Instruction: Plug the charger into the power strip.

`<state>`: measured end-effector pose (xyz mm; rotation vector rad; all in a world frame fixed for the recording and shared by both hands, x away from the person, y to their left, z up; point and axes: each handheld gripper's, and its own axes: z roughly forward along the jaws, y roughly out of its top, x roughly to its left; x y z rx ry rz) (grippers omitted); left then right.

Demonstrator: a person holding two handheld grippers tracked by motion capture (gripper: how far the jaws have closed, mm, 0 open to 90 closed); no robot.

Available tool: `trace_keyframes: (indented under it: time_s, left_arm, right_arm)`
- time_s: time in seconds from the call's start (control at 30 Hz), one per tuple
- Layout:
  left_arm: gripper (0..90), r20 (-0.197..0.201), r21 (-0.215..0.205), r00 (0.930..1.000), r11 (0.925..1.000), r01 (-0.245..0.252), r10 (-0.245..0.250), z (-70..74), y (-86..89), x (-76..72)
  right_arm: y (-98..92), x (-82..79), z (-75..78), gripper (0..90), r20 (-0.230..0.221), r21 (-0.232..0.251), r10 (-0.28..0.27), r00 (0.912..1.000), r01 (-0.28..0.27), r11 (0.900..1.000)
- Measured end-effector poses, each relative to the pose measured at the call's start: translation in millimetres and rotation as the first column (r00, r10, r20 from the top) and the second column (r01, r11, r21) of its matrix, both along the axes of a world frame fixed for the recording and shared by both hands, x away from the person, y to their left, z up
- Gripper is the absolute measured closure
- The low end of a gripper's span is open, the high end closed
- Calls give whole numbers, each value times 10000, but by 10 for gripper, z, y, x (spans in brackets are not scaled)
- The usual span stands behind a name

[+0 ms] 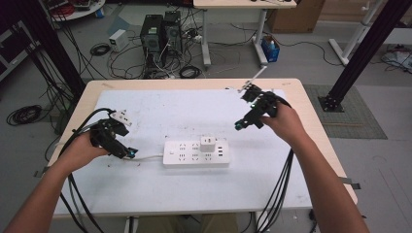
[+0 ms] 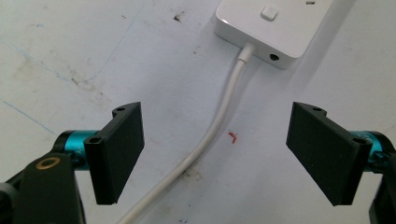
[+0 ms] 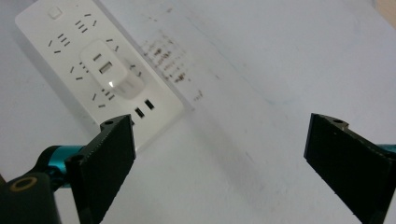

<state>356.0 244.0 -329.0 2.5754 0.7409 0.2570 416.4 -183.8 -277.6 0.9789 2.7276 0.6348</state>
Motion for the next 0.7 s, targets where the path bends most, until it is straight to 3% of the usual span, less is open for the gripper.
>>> trace_keyframes:
  time_s: [0.1, 0.17, 0.23, 0.43, 0.6, 0.7]
  left_arm:
    - [193, 68, -52, 10000, 10000, 4, -3, 17, 16, 5]
    - [193, 76, 2, 10000, 10000, 40, -40, 29, 25, 7]
    - [193, 85, -13, 9999, 10000, 67, -67, 35, 29, 9]
    - [193, 104, 164, 9996, 9995, 256, -258, 72, 0, 17]
    - [193, 177, 279, 9996, 9994, 223, -228, 130, -13, 7]
    - [193, 208, 259, 9997, 9995, 157, -162, 148, -14, -2]
  right_arm:
    - [-253, -112, 44, 80, -38, 59, -614, 9981, 614, 9981]
    - [-364, -187, 42, 10, 21, -175, -853, 9964, 853, 9962]
    - [-451, -253, 43, 10, -27, -163, -1002, 9950, 1001, 9948]
    - [-567, -421, -3, 10, -9, -245, -1183, 9930, 1182, 9927]
    - [-661, -521, -61, 10, -387, -179, -1344, 9902, 1338, 9908]
    - [-722, -562, -74, 10, -388, -87, -1473, 9883, 1471, 9891]
